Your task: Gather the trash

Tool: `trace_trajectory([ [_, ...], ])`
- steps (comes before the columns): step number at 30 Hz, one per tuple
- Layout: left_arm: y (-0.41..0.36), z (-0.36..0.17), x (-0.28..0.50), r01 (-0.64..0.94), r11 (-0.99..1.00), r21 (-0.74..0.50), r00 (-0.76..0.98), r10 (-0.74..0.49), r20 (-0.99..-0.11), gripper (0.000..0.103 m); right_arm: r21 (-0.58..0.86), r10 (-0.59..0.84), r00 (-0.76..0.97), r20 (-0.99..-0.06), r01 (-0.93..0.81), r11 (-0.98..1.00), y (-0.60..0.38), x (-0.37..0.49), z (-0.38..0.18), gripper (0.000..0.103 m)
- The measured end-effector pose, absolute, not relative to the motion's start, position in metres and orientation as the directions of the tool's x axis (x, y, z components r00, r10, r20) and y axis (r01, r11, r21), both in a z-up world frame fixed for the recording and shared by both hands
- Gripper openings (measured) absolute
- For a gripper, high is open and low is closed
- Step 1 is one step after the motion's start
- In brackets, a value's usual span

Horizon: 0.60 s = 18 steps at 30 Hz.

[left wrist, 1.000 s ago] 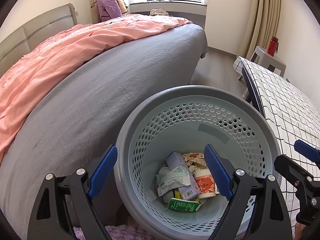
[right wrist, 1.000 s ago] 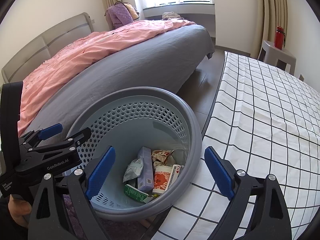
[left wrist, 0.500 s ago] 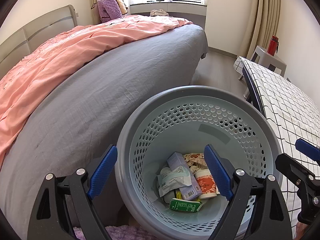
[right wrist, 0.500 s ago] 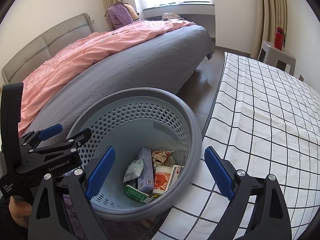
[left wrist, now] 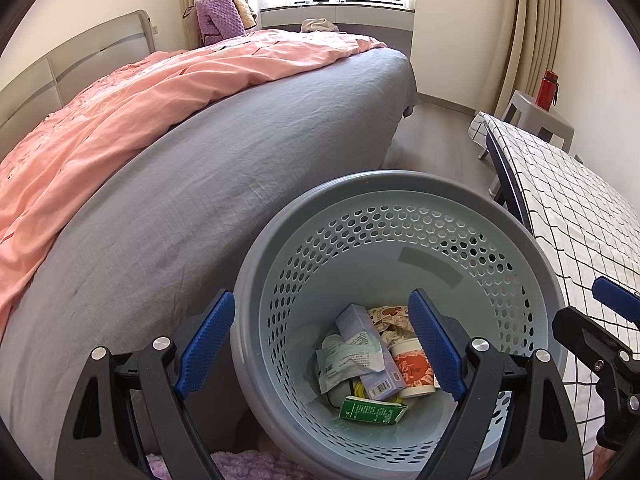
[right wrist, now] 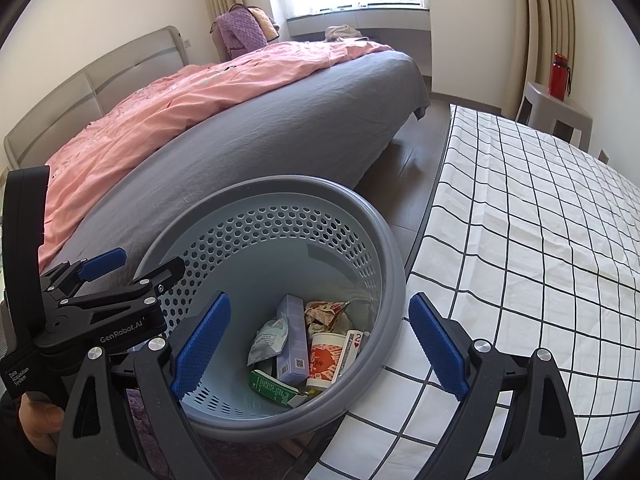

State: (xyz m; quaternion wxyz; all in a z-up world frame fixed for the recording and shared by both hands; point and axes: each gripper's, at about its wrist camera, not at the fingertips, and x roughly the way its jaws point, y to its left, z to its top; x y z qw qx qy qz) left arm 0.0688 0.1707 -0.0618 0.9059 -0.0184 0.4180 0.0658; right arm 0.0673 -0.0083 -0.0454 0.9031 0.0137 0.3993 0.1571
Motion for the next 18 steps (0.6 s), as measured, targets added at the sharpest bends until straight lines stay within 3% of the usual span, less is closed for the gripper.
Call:
trace_trajectory([
  [18, 0.1693, -0.0602, 0.0672, -0.133, 0.991, 0.026, 0.645, 0.106, -0.757, 0.084, 0.152, 0.297, 0.631, -0.717, -0.274, 0.95, -0.0052, 0.0675, -0.0436, 0.089],
])
